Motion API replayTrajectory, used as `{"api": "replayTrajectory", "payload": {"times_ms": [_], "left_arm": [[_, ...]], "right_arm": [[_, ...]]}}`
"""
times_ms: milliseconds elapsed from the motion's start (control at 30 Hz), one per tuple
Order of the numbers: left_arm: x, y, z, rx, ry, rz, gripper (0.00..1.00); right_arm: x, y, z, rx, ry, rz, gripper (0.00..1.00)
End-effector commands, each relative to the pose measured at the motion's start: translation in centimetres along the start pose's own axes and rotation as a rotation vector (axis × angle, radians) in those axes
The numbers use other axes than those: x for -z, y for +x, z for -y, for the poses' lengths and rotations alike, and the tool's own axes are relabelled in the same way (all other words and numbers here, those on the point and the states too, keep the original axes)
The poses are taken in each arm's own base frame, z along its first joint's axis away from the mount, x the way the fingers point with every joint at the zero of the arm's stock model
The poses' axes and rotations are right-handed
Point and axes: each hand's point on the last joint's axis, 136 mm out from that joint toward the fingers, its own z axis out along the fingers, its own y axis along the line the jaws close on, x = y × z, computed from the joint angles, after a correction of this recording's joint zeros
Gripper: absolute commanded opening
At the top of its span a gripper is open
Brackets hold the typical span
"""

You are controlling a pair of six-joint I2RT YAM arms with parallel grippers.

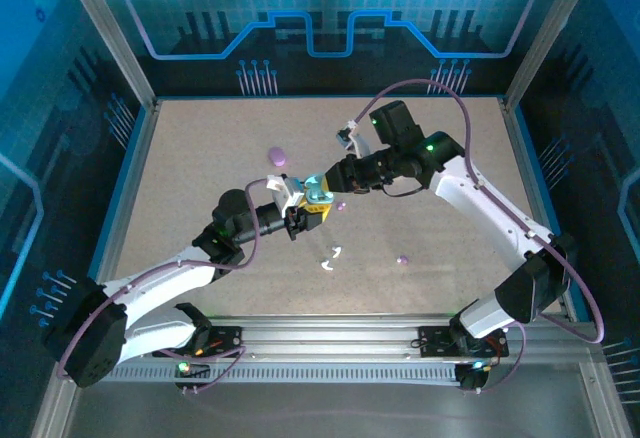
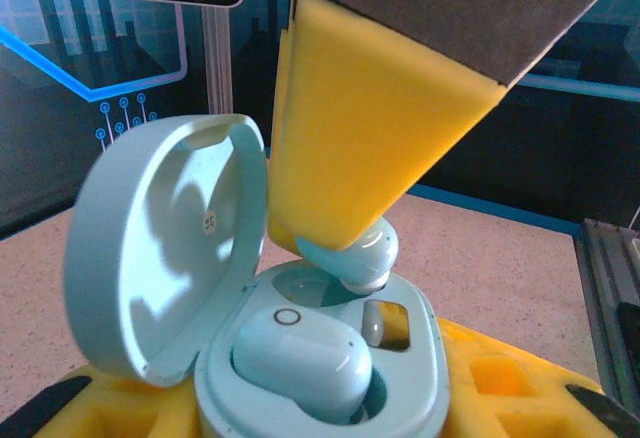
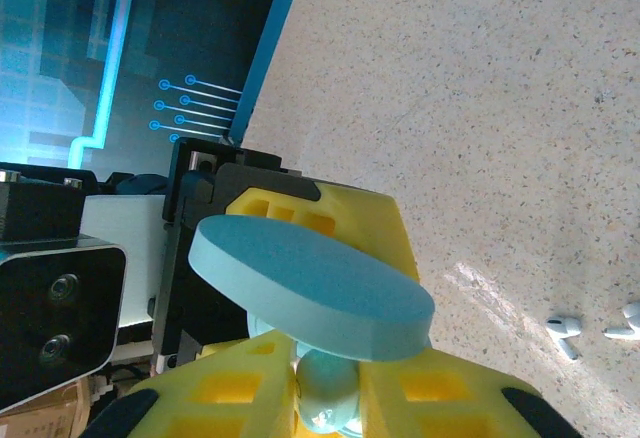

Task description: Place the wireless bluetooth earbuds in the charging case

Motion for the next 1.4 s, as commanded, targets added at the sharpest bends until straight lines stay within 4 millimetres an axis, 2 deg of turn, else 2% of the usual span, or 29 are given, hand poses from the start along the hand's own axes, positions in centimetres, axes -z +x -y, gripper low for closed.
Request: {"api": "replayTrajectory", "payload": {"times_ms": [0,200,467,633,867,967,1100,1233,1367], "left_arm": [[0.3,-4.3,1.3,-0.046,0.051,0.116,0.28],[0.4,-4.4,1.5,-0.042,0.058,0.116,0.28],[0.6,-4.5,1.4,-0.047,0.051,0.120,0.28],[0.6,-4.4,1.3,-0.053,0.044,0.118,0.28],[0.8,-4.0,1.0,-0.051,0.024,0.111,0.28],[0.9,-4.1,1.2,-0.053,0.027,0.112,0.28],[1.0,-4.3,1.4,-0.056,0.039,0.112,0.28],[0.9,-4.6,1.6,-0.063,0.050,0.106,0.28],[0.8,-5.0,1.7,-0.066,0.053,0.110,0.28]], "right_arm": [[-0.5,-0.2,0.7,0.013,0.036,0.010,0.23],[-0.3,-0.3,0.3,0.042,0.059,0.018,0.29],[0.1,-0.4,0.1,0.048,0.070,0.026,0.32],[0.9,-0.4,-0.4,0.066,0.072,0.045,0.37],[4.1,-1.0,-1.6,0.123,0.029,0.171,0.43],[5.7,-2.1,-1.2,0.094,0.010,0.264,0.47],[6.9,-4.1,-0.2,-0.031,-0.004,0.348,0.53],[6.0,-5.1,0.0,-0.109,-0.027,0.312,0.55],[4.1,-5.3,0.4,-0.129,-0.012,0.229,0.56]]}}
